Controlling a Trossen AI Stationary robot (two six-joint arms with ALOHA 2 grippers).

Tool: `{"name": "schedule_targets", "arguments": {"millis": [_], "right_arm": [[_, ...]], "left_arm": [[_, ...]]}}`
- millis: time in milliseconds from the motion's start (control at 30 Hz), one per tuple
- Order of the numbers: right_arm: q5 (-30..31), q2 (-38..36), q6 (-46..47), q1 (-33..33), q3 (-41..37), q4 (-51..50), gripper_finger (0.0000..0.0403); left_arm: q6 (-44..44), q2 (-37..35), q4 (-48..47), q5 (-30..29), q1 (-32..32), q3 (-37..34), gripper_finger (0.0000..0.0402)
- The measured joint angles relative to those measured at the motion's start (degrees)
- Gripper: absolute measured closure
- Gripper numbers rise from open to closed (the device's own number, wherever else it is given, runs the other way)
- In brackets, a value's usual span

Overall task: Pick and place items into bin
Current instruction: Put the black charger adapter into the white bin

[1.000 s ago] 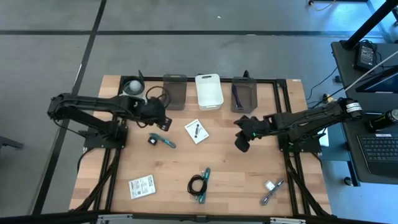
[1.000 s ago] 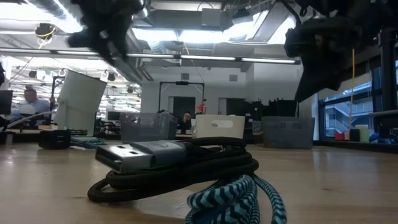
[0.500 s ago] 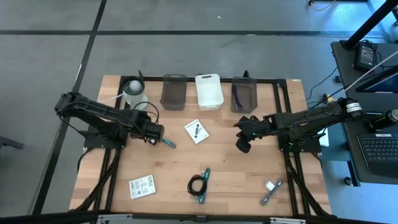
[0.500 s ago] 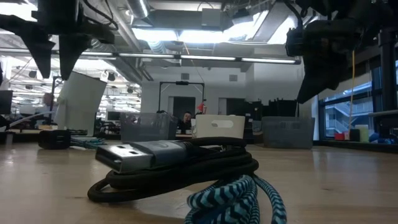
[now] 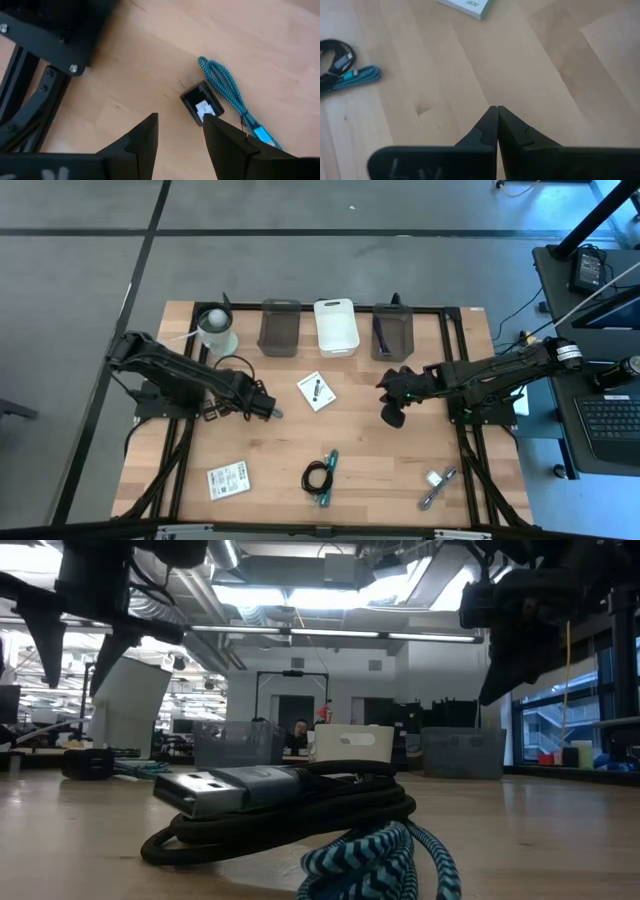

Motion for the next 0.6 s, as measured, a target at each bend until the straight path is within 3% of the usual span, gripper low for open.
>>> {"name": "schedule_targets", "arguments": {"millis": [267,433,600], "right_arm": [[-2.03,0.0,-1.52,0.0,0.0,-0.01,0.0394],[-2.68,-0.02,-2.88,0.01,0.0,-0.03,0.0394],[-2.74,-0.02,-3.09,0.0,0.0,-0.11,0.0394]], "left_arm": [[2.04,2.28,4.89,0.33,0.22,0.0,0.02],[-3.15,4.0,5.61,-0.2,0.22,-1.07,0.0159],[-4.26,4.15,14.44,2.51,1.1,-5.76,0.0152]]}}
